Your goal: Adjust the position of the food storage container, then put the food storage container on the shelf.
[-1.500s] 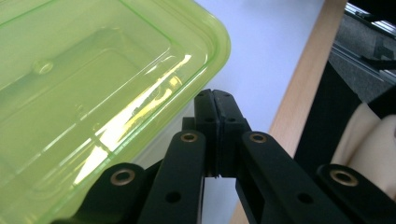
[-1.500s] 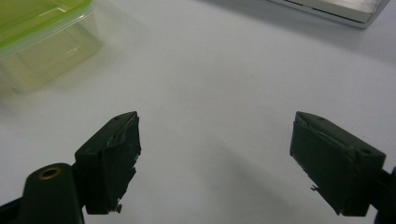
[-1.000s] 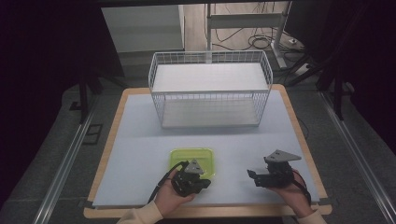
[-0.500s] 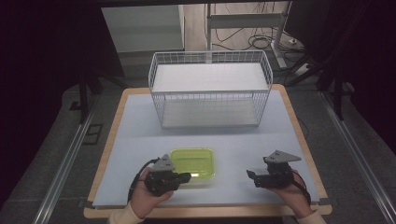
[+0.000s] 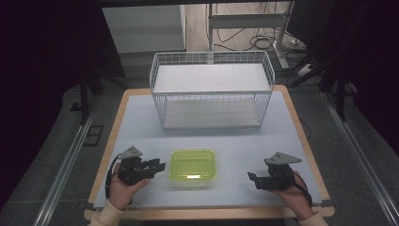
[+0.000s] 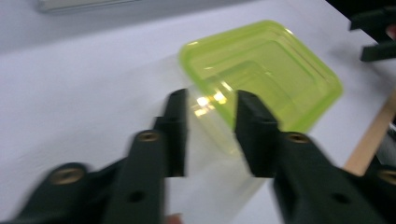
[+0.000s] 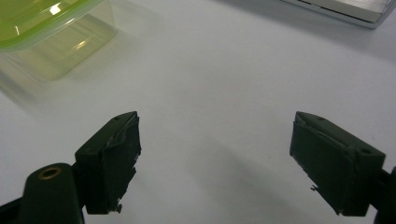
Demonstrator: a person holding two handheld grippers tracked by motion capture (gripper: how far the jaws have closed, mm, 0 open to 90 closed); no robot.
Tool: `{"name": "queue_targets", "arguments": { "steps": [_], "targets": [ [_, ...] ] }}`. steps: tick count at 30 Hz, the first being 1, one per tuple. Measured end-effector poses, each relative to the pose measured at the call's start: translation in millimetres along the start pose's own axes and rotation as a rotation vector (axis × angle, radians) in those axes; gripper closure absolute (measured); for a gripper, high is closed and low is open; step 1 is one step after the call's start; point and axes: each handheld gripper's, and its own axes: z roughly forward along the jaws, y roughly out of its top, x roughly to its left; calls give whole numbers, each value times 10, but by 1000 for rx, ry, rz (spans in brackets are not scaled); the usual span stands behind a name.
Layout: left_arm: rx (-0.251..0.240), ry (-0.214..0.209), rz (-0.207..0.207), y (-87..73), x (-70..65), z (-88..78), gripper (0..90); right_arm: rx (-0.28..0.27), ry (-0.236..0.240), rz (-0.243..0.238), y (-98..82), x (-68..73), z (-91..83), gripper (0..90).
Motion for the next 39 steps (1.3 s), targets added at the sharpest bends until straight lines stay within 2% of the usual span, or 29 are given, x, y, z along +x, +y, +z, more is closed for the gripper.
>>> {"name": "queue_targets", "arguments": {
  "steps": [2, 4, 6, 11, 17, 19, 20, 21, 22, 23, 24, 25, 26, 28, 29, 31, 32, 33, 39],
  "targets": [
    [-6, 5, -53, 10, 61, -4, 474, 1, 5, 4, 3, -4, 2, 158],
    [-6, 6, -71, 15, 89, -8, 414, -3, 10, 2, 8, 0, 2, 153],
    [-8, -14, -94, 18, 111, -12, 387, -19, 12, 3, 16, 6, -6, 150],
    [4, -13, -100, 22, 117, -9, 353, -48, -8, 16, 29, 33, -23, 150],
    [17, -35, -108, 44, 108, 19, 335, -46, 53, 72, 72, 54, -28, 164],
    [24, -56, -121, 55, 121, 43, 334, -49, 101, 104, 119, 74, -26, 181],
    [24, -56, -121, 55, 121, 43, 335, -49, 101, 104, 119, 74, -26, 181],
    [28, -63, -130, 67, 129, 56, 335, -54, 136, 119, 157, 96, -14, 192],
    [28, -63, -130, 67, 129, 56, 336, -54, 136, 119, 157, 96, -14, 192],
    [31, -68, -139, 79, 133, 67, 336, -59, 167, 134, 199, 123, 0, 206],
    [31, -68, -139, 79, 133, 67, 336, -59, 167, 134, 199, 123, 0, 206],
    [35, -63, -143, 82, 142, 85, 337, -60, 201, 152, 242, 147, 16, 216],
    [35, -63, -143, 82, 142, 85, 337, -60, 201, 152, 242, 147, 16, 216],
    [42, -61, -151, 82, 161, 110, 338, -71, 234, 176, 302, 163, 81, 238],
    [42, -61, -151, 82, 161, 110, 338, -71, 234, 176, 302, 163, 81, 238],
    [45, -67, -158, 88, 175, 117, 339, -65, 268, 210, 337, 181, 151, 257],
    [41, -73, -168, 91, 180, 122, 339, -65, 268, 210, 337, 181, 151, 257],
    [44, -81, -180, 98, 193, 130, 341, -54, 288, 223, 358, 206, 201, 271],
    [58, -99, -202, 87, 213, 200, 343, -32, 336, 247, 404, 282, 331, 308]
  ]
}}
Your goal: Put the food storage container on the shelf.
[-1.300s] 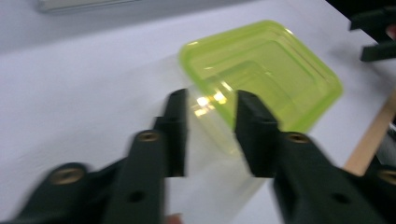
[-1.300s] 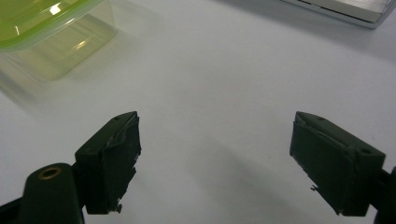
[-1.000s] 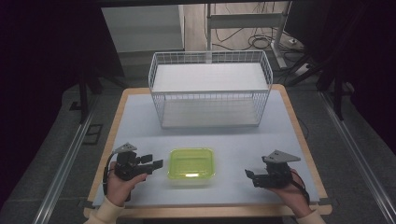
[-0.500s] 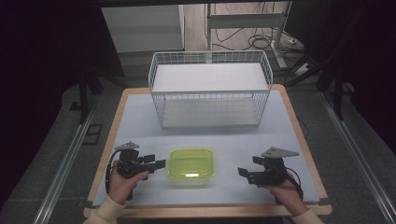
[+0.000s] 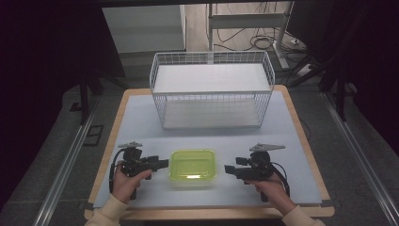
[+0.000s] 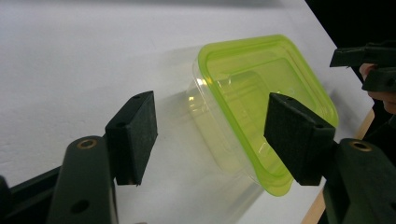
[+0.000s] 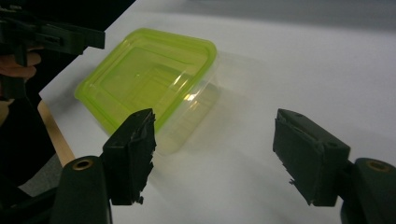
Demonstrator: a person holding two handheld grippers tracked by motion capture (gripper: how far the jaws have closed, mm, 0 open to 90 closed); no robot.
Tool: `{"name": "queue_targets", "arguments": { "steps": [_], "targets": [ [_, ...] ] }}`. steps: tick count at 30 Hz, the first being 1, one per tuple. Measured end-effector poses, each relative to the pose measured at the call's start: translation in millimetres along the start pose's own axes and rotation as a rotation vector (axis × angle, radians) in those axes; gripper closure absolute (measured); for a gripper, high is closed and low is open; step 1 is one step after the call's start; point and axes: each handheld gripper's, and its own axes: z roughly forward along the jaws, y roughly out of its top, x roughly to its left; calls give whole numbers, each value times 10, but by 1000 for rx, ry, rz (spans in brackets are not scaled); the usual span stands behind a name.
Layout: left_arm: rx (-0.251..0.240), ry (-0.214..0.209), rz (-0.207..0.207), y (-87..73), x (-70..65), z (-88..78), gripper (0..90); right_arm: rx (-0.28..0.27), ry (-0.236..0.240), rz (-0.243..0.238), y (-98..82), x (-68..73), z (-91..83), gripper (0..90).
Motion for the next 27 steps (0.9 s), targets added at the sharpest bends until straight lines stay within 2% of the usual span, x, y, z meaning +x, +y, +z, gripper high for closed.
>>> {"name": "queue_targets", "arguments": {
  "steps": [5, 9, 17, 20, 23, 24, 26, 27],
  "targets": [
    [13, -9, -20, -1, 17, 48, 347, -5, 20, 41, 39, -36, 90, 339],
    [23, -19, -22, -1, 3, 85, 350, -3, 59, 95, 92, -75, 209, 376],
    [41, -39, -28, -10, -9, 146, 364, 32, 85, 98, 129, -25, 389, 427],
    [55, -66, -48, -21, 18, 190, 382, 59, 95, 108, 122, -15, 461, 472],
    [61, -84, -61, -28, 26, 215, 411, 62, 112, 124, 121, -20, 483, 501],
    [65, -99, -69, -31, 38, 227, 426, 67, 131, 137, 120, -27, 501, 529],
    [67, -121, -91, -39, 56, 240, 435, 69, 136, 139, 120, -28, 507, 541],
    [69, -137, -104, -44, 71, 248, 479, 73, 148, 146, 116, -25, 526, 583]
  ]
}}
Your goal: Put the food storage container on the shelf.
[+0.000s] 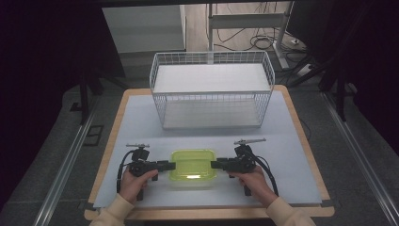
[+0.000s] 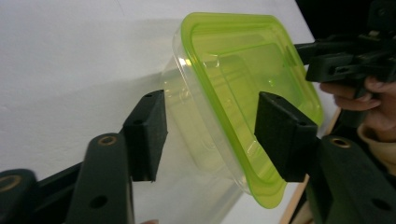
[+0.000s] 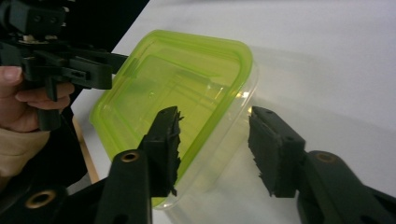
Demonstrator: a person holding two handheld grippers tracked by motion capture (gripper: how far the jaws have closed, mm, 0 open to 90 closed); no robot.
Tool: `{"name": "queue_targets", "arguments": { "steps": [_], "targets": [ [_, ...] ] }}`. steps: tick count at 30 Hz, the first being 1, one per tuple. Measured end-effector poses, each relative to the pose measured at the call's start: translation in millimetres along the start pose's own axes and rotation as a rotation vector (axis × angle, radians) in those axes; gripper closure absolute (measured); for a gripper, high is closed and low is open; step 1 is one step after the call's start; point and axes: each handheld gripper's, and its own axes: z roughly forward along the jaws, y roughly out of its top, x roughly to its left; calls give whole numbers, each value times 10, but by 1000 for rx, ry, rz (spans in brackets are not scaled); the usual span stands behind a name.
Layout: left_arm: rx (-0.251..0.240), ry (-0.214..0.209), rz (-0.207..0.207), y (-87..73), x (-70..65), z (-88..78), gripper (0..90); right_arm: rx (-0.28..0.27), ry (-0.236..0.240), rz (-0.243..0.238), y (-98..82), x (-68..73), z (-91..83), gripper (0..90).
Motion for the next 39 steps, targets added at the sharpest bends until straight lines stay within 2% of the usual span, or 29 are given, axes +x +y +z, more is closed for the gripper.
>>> {"name": "queue_targets", "arguments": {
  "steps": [3, 4, 5, 7, 9, 12, 19, 23, 33, 39],
  "targets": [
    [13, -39, -20, -9, 23, 20, 536, 9, 14, 3, -3, -6, 18, 620],
    [16, -51, -21, -12, 29, 32, 635, 27, 29, 20, -13, -14, 49, 653],
    [21, -58, -24, -15, 31, 39, 659, 35, 35, 31, -16, -17, 56, 660],
    [20, -44, -24, -22, 33, 46, 694, 31, 32, 31, -18, -25, 57, 669],
    [7, -51, -27, -32, 26, 19, 720, 26, 50, 66, -17, -26, 32, 706],
    [-2, -44, -16, -52, -10, -8, 737, 17, 50, 81, -23, -11, 15, 729],
    [-14, -72, 4, -91, -74, -74, 784, -10, 67, 119, -18, 8, -56, 799],
    [-36, -66, 19, -97, -117, -106, 812, -15, 60, 114, -28, 46, -87, 809],
    [-61, -59, 49, -84, -203, -148, 812, -44, 62, 98, -15, 95, -141, 810],
    [-77, -57, 70, -45, -259, -179, 813, -67, 61, 72, 21, 140, -197, 809]
  ]
}}
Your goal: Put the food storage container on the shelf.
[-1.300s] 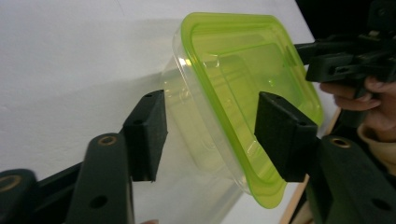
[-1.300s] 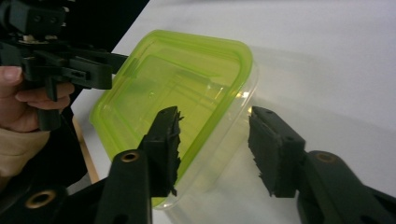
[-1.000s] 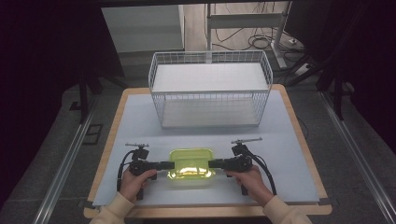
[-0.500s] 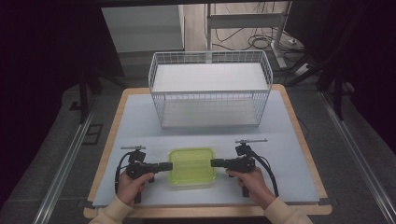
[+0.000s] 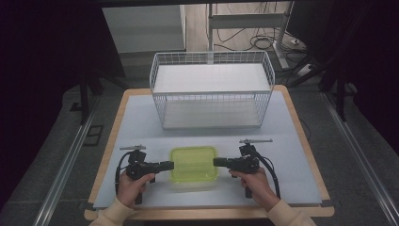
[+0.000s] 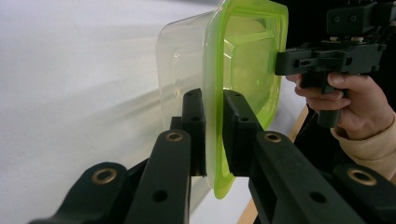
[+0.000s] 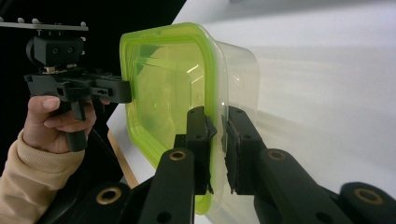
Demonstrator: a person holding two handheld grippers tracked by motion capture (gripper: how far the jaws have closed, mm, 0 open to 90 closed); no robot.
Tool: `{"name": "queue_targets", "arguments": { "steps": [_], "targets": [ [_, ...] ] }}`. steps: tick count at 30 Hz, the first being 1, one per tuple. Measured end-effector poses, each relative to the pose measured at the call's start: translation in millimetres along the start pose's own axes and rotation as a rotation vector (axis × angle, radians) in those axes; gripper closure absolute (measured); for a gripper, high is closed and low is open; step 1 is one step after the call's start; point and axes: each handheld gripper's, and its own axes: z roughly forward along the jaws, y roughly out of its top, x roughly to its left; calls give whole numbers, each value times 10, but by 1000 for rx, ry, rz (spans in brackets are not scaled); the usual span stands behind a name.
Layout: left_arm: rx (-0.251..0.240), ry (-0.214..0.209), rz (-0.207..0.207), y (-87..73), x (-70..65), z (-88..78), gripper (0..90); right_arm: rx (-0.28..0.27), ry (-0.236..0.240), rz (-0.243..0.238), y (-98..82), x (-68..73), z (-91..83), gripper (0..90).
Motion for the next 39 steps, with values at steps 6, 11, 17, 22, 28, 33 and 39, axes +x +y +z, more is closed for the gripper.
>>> {"name": "queue_targets", "arguments": {
  "steps": [6, 11, 17, 22, 28, 33, 39],
  "targets": [
    [-15, 5, 23, 44, -55, -10, 813, -21, -7, -29, 48, 40, -52, 809],
    [-24, 6, 39, 94, -95, -13, 814, -36, -16, -50, 92, 79, -101, 809],
    [-36, 1, 57, 171, -147, -22, 815, -56, -22, -71, 158, 133, -170, 810],
    [-52, -11, 86, 296, -228, -24, 815, -77, -31, -96, 237, 189, -261, 809],
    [-72, -6, 126, 432, -337, -34, 814, -102, -34, -114, 350, 233, -363, 809],
    [-77, -5, 135, 505, -385, -31, 814, -114, -43, -129, 417, 269, -419, 810],
    [-85, -3, 152, 611, -453, -29, 814, -129, -51, -144, 500, 303, -489, 810]
  ]
}}
